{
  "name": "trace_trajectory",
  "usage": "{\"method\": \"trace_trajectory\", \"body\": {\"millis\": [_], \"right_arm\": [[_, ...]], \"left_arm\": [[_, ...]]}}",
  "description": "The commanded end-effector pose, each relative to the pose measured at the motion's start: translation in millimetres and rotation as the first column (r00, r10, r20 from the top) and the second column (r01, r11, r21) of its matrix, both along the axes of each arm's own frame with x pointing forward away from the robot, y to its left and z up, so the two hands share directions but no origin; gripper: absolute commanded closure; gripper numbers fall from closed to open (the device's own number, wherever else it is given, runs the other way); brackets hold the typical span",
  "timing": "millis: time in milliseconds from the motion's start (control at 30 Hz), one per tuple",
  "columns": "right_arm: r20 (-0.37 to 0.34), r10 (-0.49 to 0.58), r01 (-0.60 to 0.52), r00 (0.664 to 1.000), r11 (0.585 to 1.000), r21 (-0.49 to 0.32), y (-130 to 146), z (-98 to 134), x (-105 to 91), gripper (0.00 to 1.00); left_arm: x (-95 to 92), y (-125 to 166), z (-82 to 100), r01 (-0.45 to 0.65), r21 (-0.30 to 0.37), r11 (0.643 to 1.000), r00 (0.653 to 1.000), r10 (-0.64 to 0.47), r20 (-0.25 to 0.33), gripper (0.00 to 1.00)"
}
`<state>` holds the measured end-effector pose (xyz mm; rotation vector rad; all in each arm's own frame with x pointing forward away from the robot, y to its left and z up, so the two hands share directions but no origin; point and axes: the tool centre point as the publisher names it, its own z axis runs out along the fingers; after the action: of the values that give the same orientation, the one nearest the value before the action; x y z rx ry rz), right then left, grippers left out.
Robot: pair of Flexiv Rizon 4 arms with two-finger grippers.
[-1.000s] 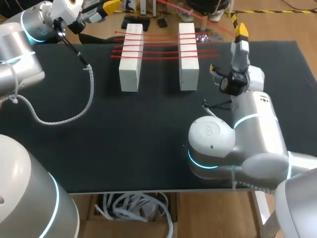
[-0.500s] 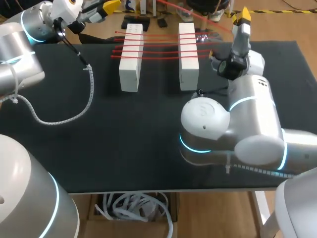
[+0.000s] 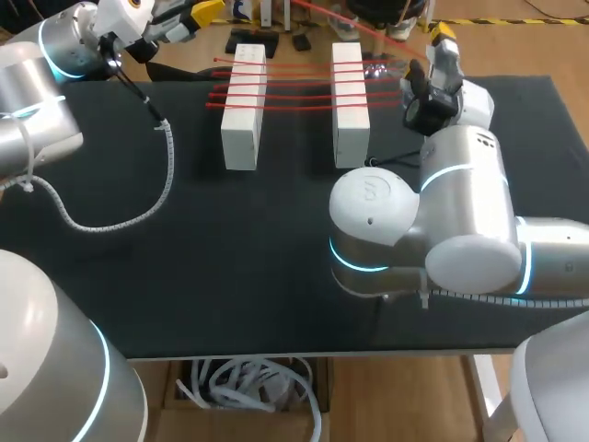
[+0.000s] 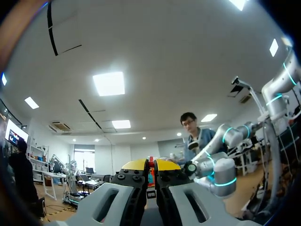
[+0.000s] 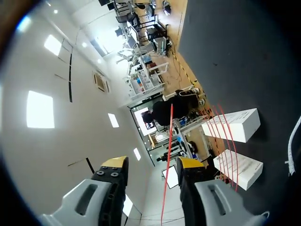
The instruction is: Grab the tape and strap the tape.
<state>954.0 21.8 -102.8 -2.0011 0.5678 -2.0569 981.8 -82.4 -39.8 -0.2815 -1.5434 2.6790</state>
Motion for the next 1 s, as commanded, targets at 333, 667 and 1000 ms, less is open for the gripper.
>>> {"method": "trace_trajectory", "body": {"millis": [333,667,1000], "right_arm": [[0.004,0.005,-0.005,1.000,1.000,0.009,-0.1,5.8,-4.2,0.54],[0.013,0.017,-0.017,1.000,1.000,0.021,2.5,8.5,-6.7,0.57],[0.014,0.018,-0.018,1.000,0.999,0.031,3.5,8.8,-7.6,0.60]], "left_arm": [[1.3,0.0,-0.6,0.003,-0.001,1.000,1.000,-0.003,0.000,1.00],[1.3,0.0,-0.6,0.003,-0.001,1.000,1.000,-0.003,0.000,1.00],[1.3,0.0,-0.6,0.003,-0.001,1.000,1.000,-0.003,0.000,1.00]]}}
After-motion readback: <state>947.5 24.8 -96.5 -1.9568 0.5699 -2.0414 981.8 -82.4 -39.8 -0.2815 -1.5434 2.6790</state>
